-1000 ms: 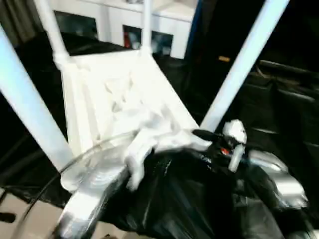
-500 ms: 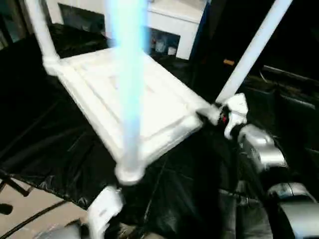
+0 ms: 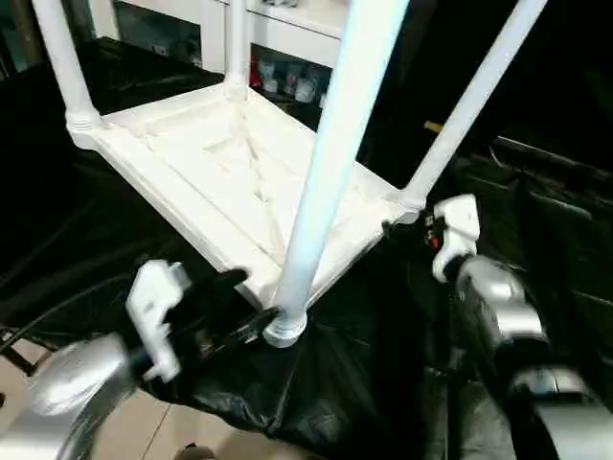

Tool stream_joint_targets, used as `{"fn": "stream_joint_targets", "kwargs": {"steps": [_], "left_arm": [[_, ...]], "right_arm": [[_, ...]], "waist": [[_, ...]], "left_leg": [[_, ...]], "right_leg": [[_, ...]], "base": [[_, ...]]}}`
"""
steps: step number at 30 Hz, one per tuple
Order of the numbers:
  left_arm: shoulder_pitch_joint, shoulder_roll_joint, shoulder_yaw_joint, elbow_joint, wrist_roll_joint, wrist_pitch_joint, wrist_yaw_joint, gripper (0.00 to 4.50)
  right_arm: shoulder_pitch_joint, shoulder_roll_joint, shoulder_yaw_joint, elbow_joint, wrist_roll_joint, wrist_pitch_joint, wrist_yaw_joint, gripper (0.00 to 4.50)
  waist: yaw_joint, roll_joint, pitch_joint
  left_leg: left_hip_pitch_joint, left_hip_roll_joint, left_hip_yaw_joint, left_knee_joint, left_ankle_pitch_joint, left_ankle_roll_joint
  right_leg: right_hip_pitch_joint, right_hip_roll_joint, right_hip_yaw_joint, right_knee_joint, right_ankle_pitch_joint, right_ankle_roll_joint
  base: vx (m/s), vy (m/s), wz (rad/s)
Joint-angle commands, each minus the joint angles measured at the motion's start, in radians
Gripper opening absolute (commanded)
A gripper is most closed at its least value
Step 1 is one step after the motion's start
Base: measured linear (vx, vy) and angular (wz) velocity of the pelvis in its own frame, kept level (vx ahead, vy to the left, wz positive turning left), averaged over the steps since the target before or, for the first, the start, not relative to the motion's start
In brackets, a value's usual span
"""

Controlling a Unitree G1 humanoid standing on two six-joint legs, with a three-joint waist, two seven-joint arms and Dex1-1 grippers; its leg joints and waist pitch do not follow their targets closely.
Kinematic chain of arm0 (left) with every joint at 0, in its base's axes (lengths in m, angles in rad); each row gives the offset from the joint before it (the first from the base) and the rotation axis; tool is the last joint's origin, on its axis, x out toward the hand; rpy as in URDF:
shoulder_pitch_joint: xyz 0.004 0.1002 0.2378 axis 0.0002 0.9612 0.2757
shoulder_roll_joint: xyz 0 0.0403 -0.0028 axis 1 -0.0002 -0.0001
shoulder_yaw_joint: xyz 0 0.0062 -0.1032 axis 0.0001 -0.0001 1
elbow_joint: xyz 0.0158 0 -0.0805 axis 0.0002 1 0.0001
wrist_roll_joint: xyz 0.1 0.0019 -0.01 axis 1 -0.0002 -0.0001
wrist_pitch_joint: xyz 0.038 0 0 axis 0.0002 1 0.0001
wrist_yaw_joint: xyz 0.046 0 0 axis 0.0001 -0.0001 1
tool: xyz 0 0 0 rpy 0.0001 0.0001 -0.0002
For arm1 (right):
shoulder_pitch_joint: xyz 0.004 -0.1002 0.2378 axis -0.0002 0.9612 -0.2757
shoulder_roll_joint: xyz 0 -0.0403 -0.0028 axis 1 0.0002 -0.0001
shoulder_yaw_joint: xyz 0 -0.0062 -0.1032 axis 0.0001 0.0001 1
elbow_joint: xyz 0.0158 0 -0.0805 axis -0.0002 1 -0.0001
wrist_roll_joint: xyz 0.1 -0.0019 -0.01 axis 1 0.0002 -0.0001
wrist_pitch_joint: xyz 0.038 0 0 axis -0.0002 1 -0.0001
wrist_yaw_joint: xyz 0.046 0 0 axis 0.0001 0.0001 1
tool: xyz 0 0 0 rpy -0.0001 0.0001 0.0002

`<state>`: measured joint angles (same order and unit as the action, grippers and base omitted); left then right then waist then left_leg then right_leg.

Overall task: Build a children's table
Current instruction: Rotate table base

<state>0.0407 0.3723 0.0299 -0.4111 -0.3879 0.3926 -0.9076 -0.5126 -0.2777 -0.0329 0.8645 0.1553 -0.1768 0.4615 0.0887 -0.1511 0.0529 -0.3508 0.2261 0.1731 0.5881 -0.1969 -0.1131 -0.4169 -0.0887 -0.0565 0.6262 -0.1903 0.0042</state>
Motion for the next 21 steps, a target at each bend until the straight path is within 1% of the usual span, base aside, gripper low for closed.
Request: {"fn": "stream_joint_targets", "kwargs": {"steps": [1, 2, 3, 4, 5, 6, 7, 8, 9, 10, 11, 12, 13, 14, 15, 16, 17, 18, 19, 21], "left_arm": [[-0.04, -0.018, -0.044, 0.032, 0.006, 0.006, -0.032, 4.24], [-0.078, -0.028, -0.06, 0.062, 0.013, 0.011, -0.046, 4.33], [-0.101, -0.033, -0.071, 0.084, 0.018, 0.006, -0.049, 4.38], [-0.141, -0.046, -0.089, 0.124, 0.024, -0.001, -0.05, 4.45], [-0.17, -0.049, -0.1, 0.157, 0.022, -0.008, -0.05, 4.45], [-0.193, -0.054, -0.114, 0.179, 0.027, -0.015, -0.046, 4.45], [-0.216, -0.059, -0.123, 0.203, 0.024, -0.019, -0.055, 4.45], [-0.237, -0.069, -0.13, 0.223, 0.023, -0.021, -0.057, 4.45], [-0.274, -0.091, -0.154, 0.257, 0.02, -0.027, -0.066, 4.45], [-0.283, -0.096, -0.162, 0.265, 0.023, -0.026, -0.066, 4.45], [-0.302, -0.109, -0.183, 0.282, 0.031, -0.032, -0.072, 4.45], [-0.311, -0.121, -0.196, 0.287, 0.029, -0.027, -0.075, 4.45], [-0.317, -0.132, -0.206, 0.289, 0.029, -0.023, -0.075, 4.45], [-0.317, -0.132, -0.206, 0.289, 0.029, -0.023, -0.075, 4.45], [-0.329, -0.16, -0.235, 0.299, 0.036, -0.02, -0.072, 4.45], [-0.335, -0.186, -0.263, 0.306, 0.046, -0.019, -0.067, 4.45], [-0.343, -0.206, -0.286, 0.32, 0.057, -0.036, -0.062, 4.45], [-0.351, -0.227, -0.31, 0.335, 0.065, -0.053, -0.057, 4.45], [-0.353, -0.231, -0.314, 0.338, 0.067, -0.056, -0.056, 4.45], [-0.376, -0.275, -0.35, 0.382, 0.085, -0.078, -0.03, 4.45]], "right_arm": [[0.016, -0.034, -0.018, -0.024, -0.012, 0.002, -0.037, 4.33], [0.03, -0.039, -0.019, -0.029, -0.022, 0.008, -0.058, 4.33], [0.037, -0.041, -0.02, -0.029, -0.028, 0.009, -0.064, 4.33], [0.048, -0.044, -0.022, -0.023, -0.038, 0.009, -0.067, 4.33], [0.056, -0.039, -0.019, -0.025, -0.047, 0.021, -0.067, 4.33], [0.061, -0.039, -0.016, -0.024, -0.053, 0.03, -0.063, 4.33], [0.062, -0.031, -0.001, -0.018, -0.071, 0.032, -0.072, 4.33], [0.057, -0.022, 0.01, -0.006, -0.08, 0.035, -0.072, 4.33], [0.042, 0.001, 0.033, 0.02, -0.094, 0.043, -0.08, 4.33], [0.033, 0.01, 0.038, 0.031, -0.096, 0.042, -0.082, 4.33], [0.01, 0.036, 0.051, 0.058, -0.1, 0.044, -0.091, 4.33], [-0.01, 0.052, 0.061, 0.08, -0.108, 0.04, -0.102, 4.33], [-0.022, 0.059, 0.066, 0.094, -0.111, 0.038, -0.107, 4.33], [-0.022, 0.059, 0.066, 0.094, -0.111, 0.038, -0.107, 4.33], [-0.048, 0.077, 0.072, 0.121, -0.116, 0.033, -0.124, 4.33], [-0.071, 0.093, 0.075, 0.144, -0.121, 0.031, -0.137, 4.33], [-0.087, 0.106, 0.07, 0.158, -0.123, 0.031, -0.148, 4.33], [-0.1, 0.116, 0.061, 0.168, -0.123, 0.033, -0.154, 4.33], [-0.102, 0.117, 0.059, 0.169, -0.122, 0.033, -0.155, 4.33], [-0.12, 0.13, 0.045, 0.183, -0.127, 0.029, -0.166, 4.33]], "waist": [[0.0, 0.042, -0.054], [-0.001, 0.043, -0.054], [-0.002, 0.034, -0.053], [-0.002, 0.077, -0.051], [-0.007, 0.06, -0.045], [-0.004, 0.083, -0.049], [-0.008, 0.061, -0.053], [-0.008, 0.071, -0.057], [-0.01, 0.078, -0.058], [-0.012, 0.078, -0.058], [-0.015, 0.089, -0.062], [-0.016, 0.098, -0.065], [-0.022, 0.097, -0.065], [-0.025, 0.095, -0.066], [-0.025, 0.101, -0.065], [-0.026, 0.105, -0.068], [-0.027, 0.104, -0.068], [-0.026, 0.108, -0.069], [-0.024, 0.112, -0.067], [-0.025, 0.111, -0.067]], "left_leg": [[0.003, -0.006, 0.016, -0.068, -0.158, -0.014], [0.002, -0.005, 0.016, -0.069, -0.186, -0.019], [0.0, -0.006, 0.013, -0.069, -0.228, -0.025], [0.003, -0.007, 0.009, -0.074, -0.269, -0.033], [0.0, -0.006, 0.008, -0.075, -0.319, -0.03], [0.004, -0.009, 0.006, -0.073, -0.333, -0.033], [-0.003, -0.011, 0.007, -0.069, -0.317, -0.022], [-0.007, -0.009, 0.007, -0.069, -0.271, -0.018], [-0.012, -0.01, 0.005, -0.069, -0.254, -0.019], [-0.013, -0.011, 0.006, -0.069, -0.241, -0.016], [-0.01, -0.011, 0.008, -0.064, -0.216, -0.012], [-0.01, -0.01, 0.006, -0.065, -0.207, -0.014], [-0.015, -0.008, 0.004, -0.065, -0.193, -0.015], [-0.015, -0.01, 0.006, -0.064, -0.186, -0.013], [-0.008, -0.009, 0.008, -0.061, -0.183, -0.004], [-0.007, -0.01, 0.01, -0.059, -0.172, 0.003], [-0.008, -0.01, 0.011, -0.058, -0.165, 0.007], [-0.007, -0.01, 0.013, -0.057, -0.154, 0.016], [-0.006, -0.011, 0.014, -0.057, -0.154, 0.019], [-0.005, -0.009, 0.014, -0.058, -0.165, 0.022]], "right_leg": [[0.051, -0.022, 0.036, -0.059, -0.082, -0.155], [0.052, -0.022, 0.035, -0.063, -0.113, -0.15], [0.052, -0.023, 0.034, -0.069, -0.184, -0.134], [0.048, -0.024, 0.035, -0.076, -0.218, -0.127], [0.045, -0.02, 0.032, -0.082, -0.286, -0.118], [0.046, -0.022, 0.033, -0.083, -0.308, -0.117], [0.051, -0.024, 0.034, -0.087, -0.321, -0.112], [0.053, -0.026, 0.036, -0.081, -0.276, -0.126], [0.056, -0.026, 0.037, -0.076, -0.252, -0.133], [0.057, -0.024, 0.037, -0.077, -0.244, -0.138], [0.055, -0.025, 0.038, -0.071, -0.198, -0.165], [0.058, -0.027, 0.038, -0.068, -0.181, -0.175], [0.062, -0.025, 0.037, -0.063, -0.149, -0.186], [0.063, -0.023, 0.037, -0.063, -0.137, -0.19], [0.058, -0.021, 0.039, -0.063, -0.115, -0.202], [0.059, -0.021, 0.04, -0.06, -0.087, -0.217], [0.06, -0.02, 0.04, -0.059, -0.075, -0.224], [0.06, -0.021, 0.04, -0.058, -0.054, -0.235], [0.06, -0.021, 0.041, -0.06, -0.05, -0.239], [0.062, -0.02, 0.04, -0.061, -0.058, -0.236]], "base": [[0.0, 0.0, 0.0], [0.0, 0.0, 0.0], [0.0, 0.0, 0.0], [-0.05, -0.002, -0.03], [0.0, 0.0, 0.0], [0.0, 0.0, 0.0], [0.0, 0.0, 0.0], [0.0, 0.0, 0.0], [0.0, 0.0, 0.0], [0.0, 0.0, 0.0], [0.0, 0.0, 0.0], [0.0, 0.0, 0.0], [0.0, 0.0, 0.0], [0.0, 0.0, 0.0], [0.0, 0.0, 0.0], [0.0, 0.0, 0.0], [0.0, 0.0, 0.0], [0.0, 0.0, 0.0], [0.0, 0.0, 0.0], [0.0, 0.0, 0.0]]}}
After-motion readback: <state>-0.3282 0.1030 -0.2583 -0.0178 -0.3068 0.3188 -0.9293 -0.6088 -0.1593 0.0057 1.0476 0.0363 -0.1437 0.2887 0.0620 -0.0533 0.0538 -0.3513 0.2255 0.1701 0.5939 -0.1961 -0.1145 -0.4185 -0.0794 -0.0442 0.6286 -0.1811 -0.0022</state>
